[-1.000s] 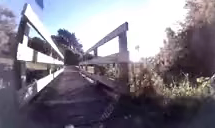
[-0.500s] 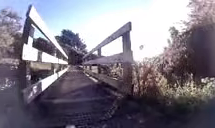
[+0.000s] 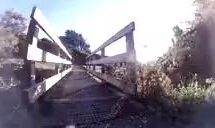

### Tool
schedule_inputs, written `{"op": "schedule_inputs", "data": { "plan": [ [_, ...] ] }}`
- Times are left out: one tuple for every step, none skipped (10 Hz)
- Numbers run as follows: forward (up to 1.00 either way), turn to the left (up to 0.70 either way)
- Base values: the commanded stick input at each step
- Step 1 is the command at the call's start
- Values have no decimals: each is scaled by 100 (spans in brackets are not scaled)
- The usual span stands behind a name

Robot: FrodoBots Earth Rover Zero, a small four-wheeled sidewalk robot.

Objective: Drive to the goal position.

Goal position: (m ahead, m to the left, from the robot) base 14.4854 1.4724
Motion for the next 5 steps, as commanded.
{"op": "schedule_inputs", "data": {
  "plan": [
    [0,45],
    [0,45],
    [4,36],
    [15,23],
    [39,4]
  ]
}}
